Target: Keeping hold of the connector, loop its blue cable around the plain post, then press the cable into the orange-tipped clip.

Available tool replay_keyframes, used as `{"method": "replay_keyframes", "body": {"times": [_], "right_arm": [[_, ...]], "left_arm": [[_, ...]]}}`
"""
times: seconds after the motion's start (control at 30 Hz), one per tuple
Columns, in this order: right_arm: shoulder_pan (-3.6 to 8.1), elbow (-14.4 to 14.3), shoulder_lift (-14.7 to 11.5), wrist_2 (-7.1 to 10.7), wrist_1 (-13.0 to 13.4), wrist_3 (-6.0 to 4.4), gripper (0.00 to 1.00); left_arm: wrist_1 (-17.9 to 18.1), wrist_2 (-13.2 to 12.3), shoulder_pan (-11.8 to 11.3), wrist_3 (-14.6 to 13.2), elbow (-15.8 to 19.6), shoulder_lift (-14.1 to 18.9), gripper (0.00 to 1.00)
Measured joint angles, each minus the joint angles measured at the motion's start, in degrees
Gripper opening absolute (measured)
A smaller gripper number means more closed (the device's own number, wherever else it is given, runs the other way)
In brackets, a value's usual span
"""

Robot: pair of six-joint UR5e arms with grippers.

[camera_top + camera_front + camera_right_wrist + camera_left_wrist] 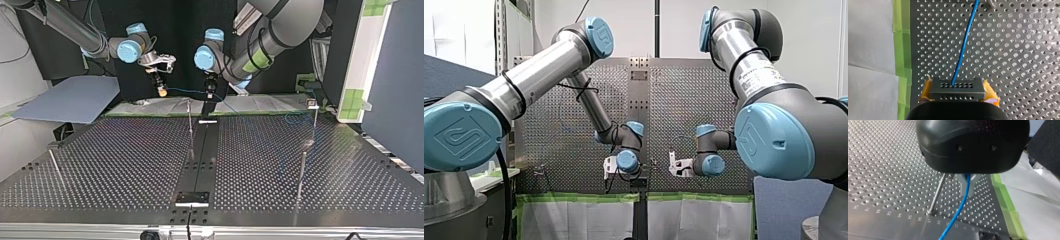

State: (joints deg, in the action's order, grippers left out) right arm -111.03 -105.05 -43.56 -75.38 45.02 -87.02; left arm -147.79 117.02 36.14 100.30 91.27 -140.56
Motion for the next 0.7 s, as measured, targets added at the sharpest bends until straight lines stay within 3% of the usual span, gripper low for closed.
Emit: {"method": "replay_keyframes", "body": {"times": [0.37, 0.47, 0.7], "right_arm": [[0.14, -0.02, 0.23, -0.04, 1.85, -0.89, 0.0], [0.14, 0.02, 0.55, 0.26, 3.09, -1.55, 0.0], [0.39, 0.97, 2.99, 0.29, 4.26, -2.25, 0.0]], "left_arm": [[0.82, 0.05, -0.21, 0.55, -1.59, -2.56, 0.01], [1.07, 0.07, -0.35, 0.85, -1.75, -2.68, 0.01], [1.16, 0.1, -0.85, 1.67, -1.81, -2.69, 0.01]]}}
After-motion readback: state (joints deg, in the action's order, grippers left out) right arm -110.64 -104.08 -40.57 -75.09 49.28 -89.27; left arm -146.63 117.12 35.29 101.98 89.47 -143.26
